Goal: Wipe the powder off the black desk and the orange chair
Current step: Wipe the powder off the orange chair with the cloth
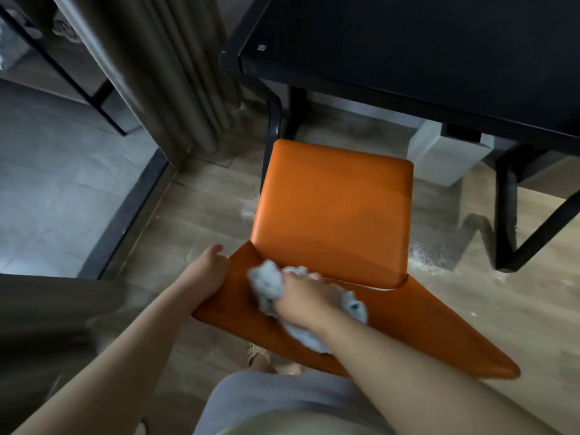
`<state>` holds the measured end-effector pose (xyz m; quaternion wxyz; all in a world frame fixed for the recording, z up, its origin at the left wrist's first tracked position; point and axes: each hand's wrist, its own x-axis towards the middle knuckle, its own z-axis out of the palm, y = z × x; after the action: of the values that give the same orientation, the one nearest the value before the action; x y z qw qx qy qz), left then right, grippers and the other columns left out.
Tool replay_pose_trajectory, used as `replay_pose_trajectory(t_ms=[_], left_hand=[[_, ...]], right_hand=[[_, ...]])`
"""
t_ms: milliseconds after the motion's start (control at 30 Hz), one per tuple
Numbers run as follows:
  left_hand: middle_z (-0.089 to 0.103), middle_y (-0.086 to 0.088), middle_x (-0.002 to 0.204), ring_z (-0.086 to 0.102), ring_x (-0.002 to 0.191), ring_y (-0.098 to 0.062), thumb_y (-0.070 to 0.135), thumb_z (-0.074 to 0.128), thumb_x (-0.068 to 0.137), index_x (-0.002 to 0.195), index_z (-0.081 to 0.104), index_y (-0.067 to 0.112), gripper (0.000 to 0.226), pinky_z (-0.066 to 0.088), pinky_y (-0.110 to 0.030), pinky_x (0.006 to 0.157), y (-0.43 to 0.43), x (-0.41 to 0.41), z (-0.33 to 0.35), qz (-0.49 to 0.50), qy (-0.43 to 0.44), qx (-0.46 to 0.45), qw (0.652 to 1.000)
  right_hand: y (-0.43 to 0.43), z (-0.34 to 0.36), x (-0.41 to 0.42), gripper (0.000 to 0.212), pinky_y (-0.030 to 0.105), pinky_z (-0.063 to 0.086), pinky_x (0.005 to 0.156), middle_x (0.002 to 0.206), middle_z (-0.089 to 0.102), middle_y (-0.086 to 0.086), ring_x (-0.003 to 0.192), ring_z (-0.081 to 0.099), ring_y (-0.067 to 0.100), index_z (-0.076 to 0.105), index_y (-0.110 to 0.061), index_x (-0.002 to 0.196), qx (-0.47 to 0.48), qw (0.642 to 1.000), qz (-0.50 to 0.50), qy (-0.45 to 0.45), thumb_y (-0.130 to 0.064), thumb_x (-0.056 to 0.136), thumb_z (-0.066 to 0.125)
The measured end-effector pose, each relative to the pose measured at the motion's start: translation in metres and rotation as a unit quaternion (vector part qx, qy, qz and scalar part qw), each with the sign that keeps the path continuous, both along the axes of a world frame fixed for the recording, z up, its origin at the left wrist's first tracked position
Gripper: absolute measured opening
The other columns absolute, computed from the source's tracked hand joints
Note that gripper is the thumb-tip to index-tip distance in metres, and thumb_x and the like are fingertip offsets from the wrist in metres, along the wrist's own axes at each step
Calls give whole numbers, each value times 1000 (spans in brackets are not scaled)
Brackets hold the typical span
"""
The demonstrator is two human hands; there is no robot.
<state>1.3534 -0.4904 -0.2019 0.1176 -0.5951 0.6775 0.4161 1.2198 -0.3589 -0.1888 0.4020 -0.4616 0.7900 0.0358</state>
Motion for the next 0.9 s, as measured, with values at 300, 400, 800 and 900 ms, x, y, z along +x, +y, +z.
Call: replay_pose_trajectory(t_ms=[300,400,800,900], left_hand=[[37,-9,148,44,128,-29,36,41,97,148,19,20,57,35,-40,107,7,9,1,85,115,27,989],[45,-8,133,54,109,-25,32,39,97,148,15,22,57,42,-34,92,8,11,2,110,141,19,984],[39,-12,142,40,127,-28,38,31,98,143,27,21,48,35,-41,105,9,20,-2,163,202,99,961],[49,-18,131,52,113,-27,35,31,98,133,41,11,44,38,-46,104,11,17,5,191,224,121,948]], right_hand=[[46,25,-60,42,38,40,97,132,55,6,122,48,28,53,-23,124,221,968,-27,113,-41,88,41],[12,22,-20,39,37,42,94,123,60,3,118,53,27,59,-25,111,138,989,-25,54,-49,83,48],[13,45,6,39,43,33,92,129,50,0,122,42,28,48,-28,116,123,986,-32,103,-47,81,49],[-13,51,41,33,43,31,82,117,54,0,116,47,27,50,-31,100,-10,993,-29,112,-50,74,56]])
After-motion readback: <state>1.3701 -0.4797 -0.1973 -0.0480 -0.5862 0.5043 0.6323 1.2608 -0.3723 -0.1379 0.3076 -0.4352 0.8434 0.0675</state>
